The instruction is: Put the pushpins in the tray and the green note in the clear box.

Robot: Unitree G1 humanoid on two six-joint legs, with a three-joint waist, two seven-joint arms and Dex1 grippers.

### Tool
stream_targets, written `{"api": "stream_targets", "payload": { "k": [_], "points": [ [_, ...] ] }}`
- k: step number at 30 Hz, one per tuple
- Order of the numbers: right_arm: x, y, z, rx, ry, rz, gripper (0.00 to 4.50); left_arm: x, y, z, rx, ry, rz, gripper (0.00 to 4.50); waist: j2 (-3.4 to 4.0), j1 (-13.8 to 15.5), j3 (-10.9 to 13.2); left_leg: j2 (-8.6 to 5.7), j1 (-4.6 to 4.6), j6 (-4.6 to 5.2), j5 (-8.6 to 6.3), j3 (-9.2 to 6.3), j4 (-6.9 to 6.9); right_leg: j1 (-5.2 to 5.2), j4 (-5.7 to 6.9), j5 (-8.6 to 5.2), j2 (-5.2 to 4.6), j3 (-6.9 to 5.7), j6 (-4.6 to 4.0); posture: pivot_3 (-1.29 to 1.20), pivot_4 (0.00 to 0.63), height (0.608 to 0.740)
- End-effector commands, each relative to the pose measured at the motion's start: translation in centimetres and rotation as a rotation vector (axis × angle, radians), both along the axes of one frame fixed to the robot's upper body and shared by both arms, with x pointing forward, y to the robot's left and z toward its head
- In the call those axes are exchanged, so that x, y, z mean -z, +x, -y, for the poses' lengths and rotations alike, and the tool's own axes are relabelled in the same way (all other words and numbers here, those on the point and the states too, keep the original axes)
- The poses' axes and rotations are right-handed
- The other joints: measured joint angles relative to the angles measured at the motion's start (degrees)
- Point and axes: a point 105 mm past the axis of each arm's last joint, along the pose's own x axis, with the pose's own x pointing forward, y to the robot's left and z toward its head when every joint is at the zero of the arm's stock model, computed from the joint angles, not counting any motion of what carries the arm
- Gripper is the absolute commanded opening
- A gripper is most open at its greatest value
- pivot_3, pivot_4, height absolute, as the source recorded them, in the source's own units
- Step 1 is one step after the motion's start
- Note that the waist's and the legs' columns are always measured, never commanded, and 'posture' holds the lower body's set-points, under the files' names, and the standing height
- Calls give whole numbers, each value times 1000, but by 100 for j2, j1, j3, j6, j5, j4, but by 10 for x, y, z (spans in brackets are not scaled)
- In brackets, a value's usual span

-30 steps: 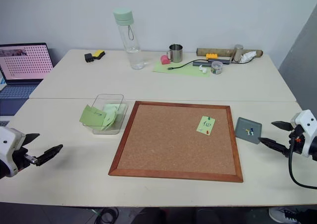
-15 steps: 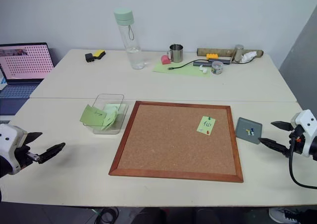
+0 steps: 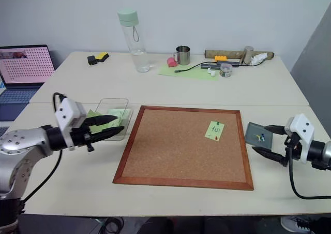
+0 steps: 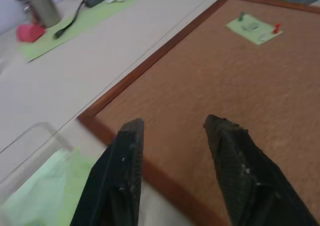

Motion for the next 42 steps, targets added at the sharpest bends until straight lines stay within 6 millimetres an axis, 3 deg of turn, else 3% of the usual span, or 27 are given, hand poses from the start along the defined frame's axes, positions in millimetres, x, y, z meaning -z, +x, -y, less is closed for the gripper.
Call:
{"api": "stream_targets", "payload": {
  "k": [1,6,11,20,26,33,42],
  "points": [
    [-9,9,-29,-67,25,65,4500,16,1,54,187,2,-14,1155,0,-1,-1,0,0,0,0,0,0,0,1,0,0,1,0,0,150,740],
    [-4,33,-52,-62,13,96,4500,39,8,103,302,-76,-70,93,-4,-3,2,-2,-2,-2,2,2,10,1,6,0,4,3,1,0,150,740],
    [9,60,-61,-10,-22,84,4500,64,18,131,335,-69,-86,28,-4,0,0,-2,-7,-10,9,0,12,-5,4,0,5,3,1,0,150,740],
    [23,100,-71,47,14,110,4500,109,36,141,255,-61,-148,28,-4,-5,-1,-3,-8,-20,16,1,14,-7,7,0,5,2,1,0,150,740],
    [26,113,-81,37,34,134,4500,110,37,143,242,-82,-150,28,-2,2,-5,-4,-3,-18,18,1,16,-3,11,0,4,3,1,0,150,740],
    [34,122,-84,58,49,146,3260,106,39,139,213,-102,-143,0,-2,-6,-6,-4,-3,-18,18,1,17,-4,13,1,4,4,1,0,150,740],
    [38,120,-91,44,98,133,1315,107,38,139,204,-112,-151,0,-2,-16,-6,-3,-3,-18,18,0,16,-4,13,1,4,4,1,0,150,740]
  ]
}}
